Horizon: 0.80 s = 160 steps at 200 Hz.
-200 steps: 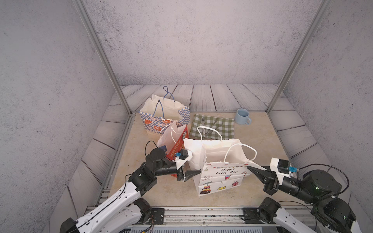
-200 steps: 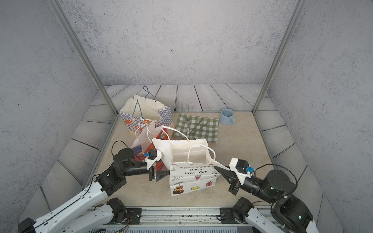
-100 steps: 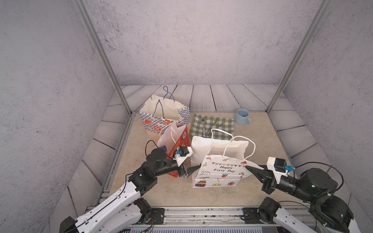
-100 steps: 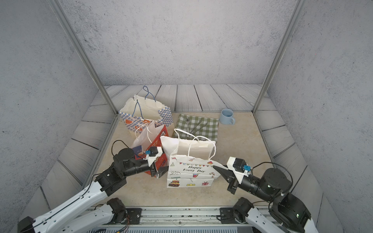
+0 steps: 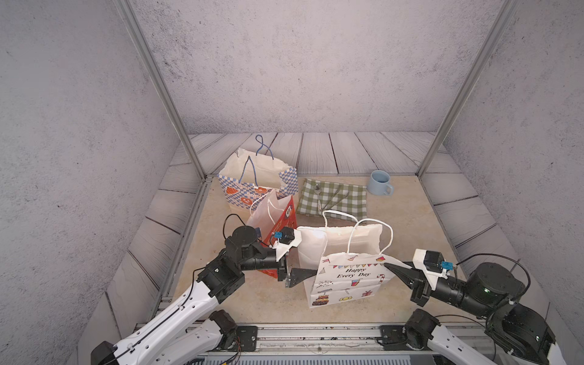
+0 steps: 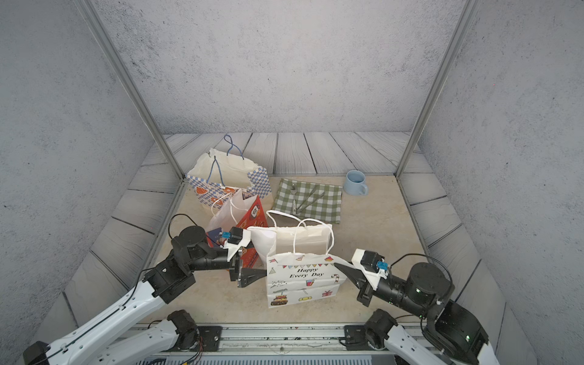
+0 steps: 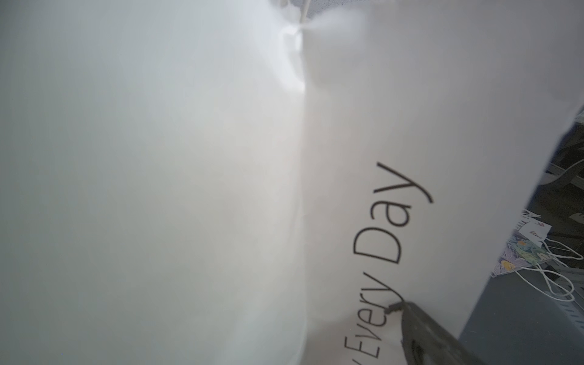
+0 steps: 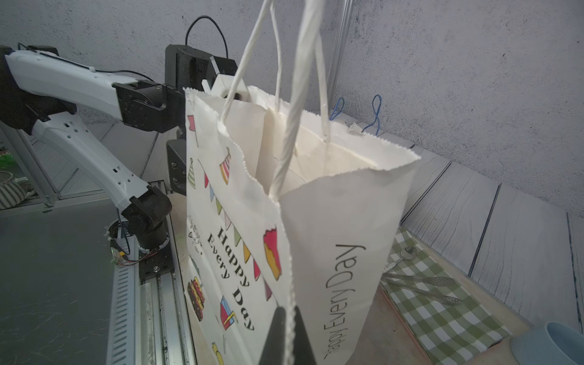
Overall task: Put away the paper bag
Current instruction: Press the paper bag at the center of the board.
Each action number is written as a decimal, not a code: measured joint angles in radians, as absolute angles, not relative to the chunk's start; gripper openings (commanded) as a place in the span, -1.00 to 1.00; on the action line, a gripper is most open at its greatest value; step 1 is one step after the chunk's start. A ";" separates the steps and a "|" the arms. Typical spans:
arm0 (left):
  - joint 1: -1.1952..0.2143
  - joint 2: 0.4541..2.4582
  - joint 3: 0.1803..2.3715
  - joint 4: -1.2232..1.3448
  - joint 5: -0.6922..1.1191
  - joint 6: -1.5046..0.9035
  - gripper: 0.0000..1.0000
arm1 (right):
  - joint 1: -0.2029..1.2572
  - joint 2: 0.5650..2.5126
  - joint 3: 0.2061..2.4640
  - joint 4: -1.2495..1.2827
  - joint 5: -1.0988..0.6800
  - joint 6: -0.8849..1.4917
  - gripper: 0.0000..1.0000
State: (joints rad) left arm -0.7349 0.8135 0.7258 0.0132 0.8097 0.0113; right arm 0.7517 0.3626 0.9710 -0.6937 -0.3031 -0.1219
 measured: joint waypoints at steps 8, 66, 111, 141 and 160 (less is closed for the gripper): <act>-0.735 0.806 0.731 -0.002 0.810 0.018 0.92 | 0.752 0.362 0.973 -0.698 -0.298 -0.124 -1.00; -0.730 0.783 0.740 -0.036 0.826 0.027 0.98 | 0.752 0.361 0.977 -0.727 -0.270 -0.133 -1.00; -0.730 0.801 0.744 -0.019 0.843 -0.022 0.98 | 0.752 0.364 0.978 -0.729 -0.256 -0.135 -1.00; -0.730 0.820 0.748 0.004 0.859 -0.062 0.98 | 0.752 0.403 0.979 -0.716 -0.256 -0.132 -1.00; -0.730 0.825 0.748 0.004 0.867 -0.075 0.99 | 0.752 0.431 0.979 -0.699 -0.250 -0.126 -1.00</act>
State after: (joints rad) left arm -0.7303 0.8249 0.7483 0.0040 0.8665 -0.0746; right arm 0.7517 0.4309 0.9791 -0.6991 -0.2501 -0.1261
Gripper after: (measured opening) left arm 0.992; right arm 0.044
